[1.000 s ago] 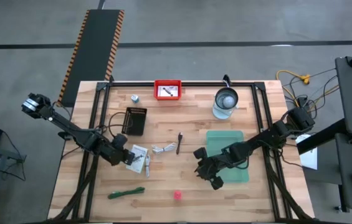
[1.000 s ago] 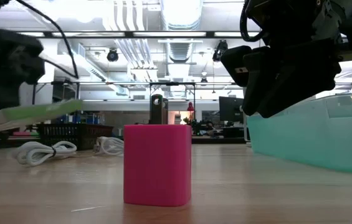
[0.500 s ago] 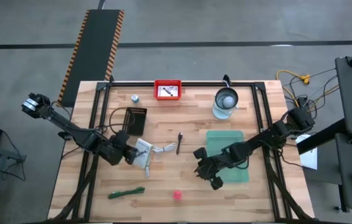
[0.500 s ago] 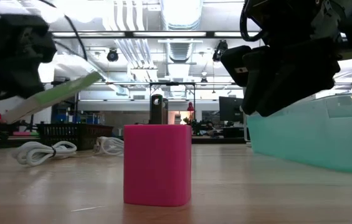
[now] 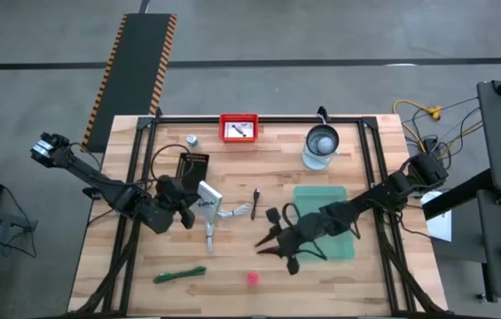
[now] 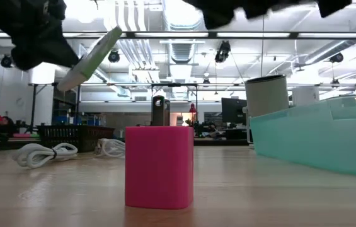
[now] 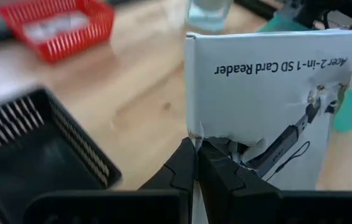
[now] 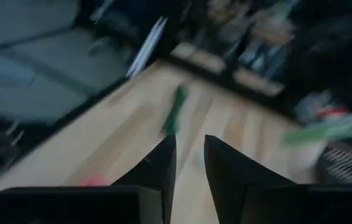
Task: Pick and place items into bin
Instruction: Put the card reader box into the red bin
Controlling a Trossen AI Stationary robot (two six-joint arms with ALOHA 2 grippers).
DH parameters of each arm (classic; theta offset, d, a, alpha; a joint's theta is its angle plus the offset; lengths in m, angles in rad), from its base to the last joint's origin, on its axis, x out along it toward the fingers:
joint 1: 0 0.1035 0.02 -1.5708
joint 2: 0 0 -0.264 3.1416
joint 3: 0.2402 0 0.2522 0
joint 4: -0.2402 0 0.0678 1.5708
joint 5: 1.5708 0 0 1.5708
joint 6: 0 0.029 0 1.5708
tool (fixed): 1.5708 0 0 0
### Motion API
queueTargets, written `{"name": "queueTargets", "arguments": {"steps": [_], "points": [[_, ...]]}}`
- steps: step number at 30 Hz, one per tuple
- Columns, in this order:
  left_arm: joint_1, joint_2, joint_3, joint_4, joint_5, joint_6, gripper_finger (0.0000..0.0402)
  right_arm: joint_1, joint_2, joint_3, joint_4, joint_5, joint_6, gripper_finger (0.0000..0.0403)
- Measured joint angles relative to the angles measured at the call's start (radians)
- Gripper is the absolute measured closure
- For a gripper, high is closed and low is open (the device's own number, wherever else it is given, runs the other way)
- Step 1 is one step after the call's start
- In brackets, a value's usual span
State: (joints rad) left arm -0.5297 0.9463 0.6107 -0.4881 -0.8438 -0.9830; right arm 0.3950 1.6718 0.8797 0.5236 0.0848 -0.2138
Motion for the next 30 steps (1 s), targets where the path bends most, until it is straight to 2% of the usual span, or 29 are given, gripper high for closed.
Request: {"name": "queueTargets", "arguments": {"steps": [6, 11, 16, 22, 26, 30], "points": [[0.0, 0.0, 0.006, 0.134, -0.17, 0.24, 0.0401, -0.031, -0.001, -0.001, 0.193, 0.203, -0.027, 0.0331], [0.0, 0.0, 0.005, 0.315, -0.189, 0.477, 0.0401, -0.101, -0.001, -0.001, 0.213, 0.21, 0.012, 0.0307], [0.002, 0.0, 0.003, 0.428, -0.256, 0.658, 0.0401, -0.166, 0.007, 0.013, 0.211, 0.208, 0.039, 0.0251], [0.015, 0.006, 0.002, 0.461, -0.444, 0.728, 0.0401, -0.218, 0.033, 0.067, 0.212, 0.207, 0.031, 0.018], [0.031, 0.014, 0.002, 0.462, -0.469, 0.743, 0.0401, -0.243, 0.047, 0.102, 0.212, 0.207, 0.004, 0.0156], [0.04, 0.02, 0.002, 0.464, -0.473, 0.761, 0.0401, -0.259, 0.047, 0.11, 0.213, 0.206, 0.002, 0.015]]}}
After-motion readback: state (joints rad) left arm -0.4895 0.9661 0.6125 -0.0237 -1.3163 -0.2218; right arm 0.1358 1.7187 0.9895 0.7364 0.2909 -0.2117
